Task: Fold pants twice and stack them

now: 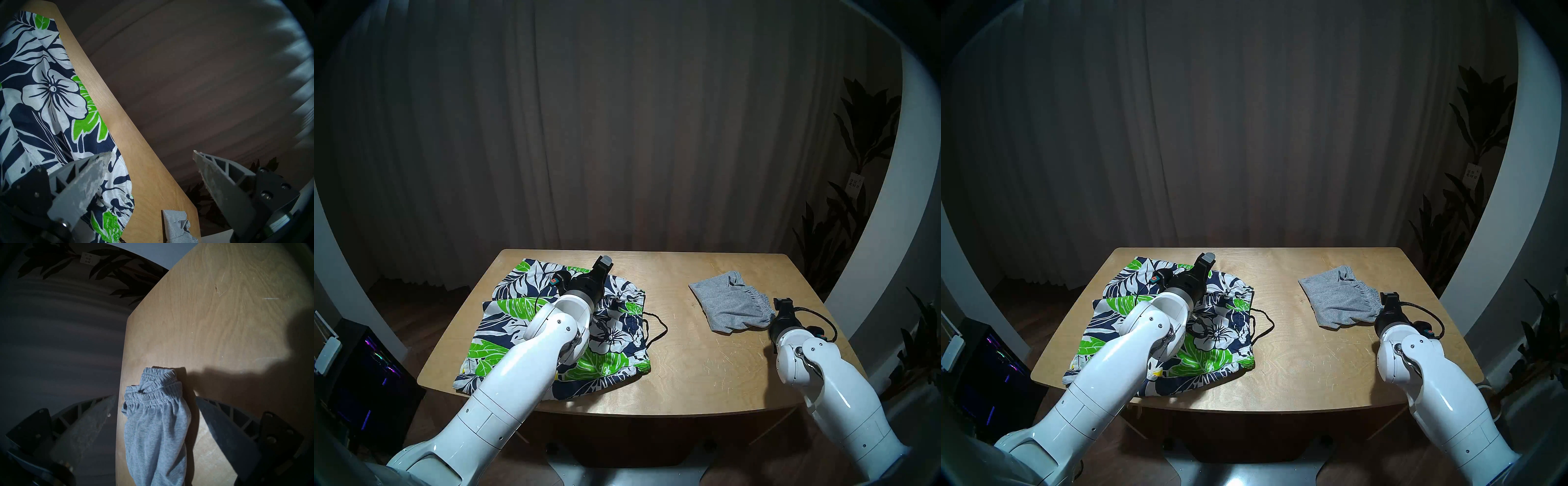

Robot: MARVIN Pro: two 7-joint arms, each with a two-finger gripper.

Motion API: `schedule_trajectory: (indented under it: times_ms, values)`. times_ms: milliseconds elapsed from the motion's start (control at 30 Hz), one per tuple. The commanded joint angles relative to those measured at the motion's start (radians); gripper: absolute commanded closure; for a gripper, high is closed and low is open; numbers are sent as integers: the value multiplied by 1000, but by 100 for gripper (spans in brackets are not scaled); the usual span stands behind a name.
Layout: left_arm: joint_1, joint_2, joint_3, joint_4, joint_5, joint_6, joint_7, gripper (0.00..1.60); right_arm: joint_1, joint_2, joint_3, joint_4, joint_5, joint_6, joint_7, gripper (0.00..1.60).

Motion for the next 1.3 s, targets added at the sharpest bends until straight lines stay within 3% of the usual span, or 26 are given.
schedule_trajectory:
  times_ms: [0, 767, 933, 1033, 1233, 1267]
  values:
    - [-29, -8, -3, -7, 3, 3, 2, 0, 79, -17, -18, 24, -42, -36, 1, 0]
    - [-47, -27, 0, 20, 17, 7, 32, 0, 218, -68, -84, 168, -64, -34, 27, 0]
    - [-48, -31, 0, 23, 20, 6, 37, 0, 225, -69, -88, 176, -65, -36, 32, 16]
    - [-49, -35, 0, 26, 23, 5, 39, 0, 234, -73, -89, 187, -64, -37, 38, 80]
    - [-54, -43, 0, 35, 28, 5, 39, 0, 234, -73, -82, 170, -61, -40, 42, 120]
    - [-56, -44, 0, 37, 28, 5, 39, 0, 233, -72, -81, 170, -62, -40, 44, 138]
